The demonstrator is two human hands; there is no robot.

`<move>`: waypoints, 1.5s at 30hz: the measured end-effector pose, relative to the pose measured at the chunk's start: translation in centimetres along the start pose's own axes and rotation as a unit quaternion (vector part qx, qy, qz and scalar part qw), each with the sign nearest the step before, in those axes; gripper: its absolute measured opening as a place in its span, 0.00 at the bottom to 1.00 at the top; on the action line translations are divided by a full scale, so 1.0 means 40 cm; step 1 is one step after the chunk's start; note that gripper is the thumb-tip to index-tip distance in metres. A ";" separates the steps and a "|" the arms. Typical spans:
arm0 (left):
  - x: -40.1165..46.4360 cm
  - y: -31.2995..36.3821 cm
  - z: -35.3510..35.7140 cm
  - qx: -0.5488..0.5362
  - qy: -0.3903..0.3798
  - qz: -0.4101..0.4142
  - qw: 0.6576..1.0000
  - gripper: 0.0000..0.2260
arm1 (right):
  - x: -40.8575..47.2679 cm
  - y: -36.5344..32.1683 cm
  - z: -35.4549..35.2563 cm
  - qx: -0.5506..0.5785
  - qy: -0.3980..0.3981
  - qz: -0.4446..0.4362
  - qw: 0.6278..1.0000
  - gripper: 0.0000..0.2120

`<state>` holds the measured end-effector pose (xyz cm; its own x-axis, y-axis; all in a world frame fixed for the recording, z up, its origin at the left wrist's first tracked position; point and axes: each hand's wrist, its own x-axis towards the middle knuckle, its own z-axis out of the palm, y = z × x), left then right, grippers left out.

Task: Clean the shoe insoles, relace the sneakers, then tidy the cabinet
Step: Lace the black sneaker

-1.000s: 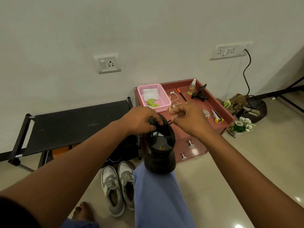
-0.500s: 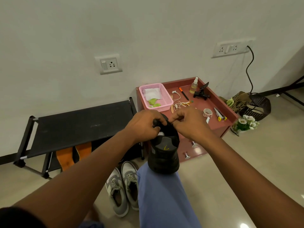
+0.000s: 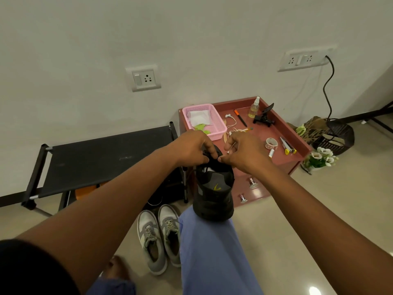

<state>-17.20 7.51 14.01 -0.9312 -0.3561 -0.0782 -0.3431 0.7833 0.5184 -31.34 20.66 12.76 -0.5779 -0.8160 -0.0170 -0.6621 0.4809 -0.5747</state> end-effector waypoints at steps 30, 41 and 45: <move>0.004 -0.005 -0.010 0.007 0.018 -0.007 1.000 0.11 | 0.007 -0.084 0.013 -0.054 -0.203 -0.086 0.974 0.08; -0.006 -0.009 -0.004 0.018 0.020 0.007 1.000 0.08 | -0.040 -0.059 -0.061 -0.081 -0.017 -0.026 0.996 0.08; -0.008 -0.009 -0.007 0.011 0.018 0.002 1.000 0.07 | -0.044 -0.059 -0.069 -0.072 0.112 -0.026 0.991 0.06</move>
<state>-16.76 7.22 14.08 -0.9273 -0.3716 -0.0449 -0.3430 0.7957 0.4993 -30.08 21.86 16.42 -0.6215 -0.7569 0.2020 -0.7462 0.4934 -0.4469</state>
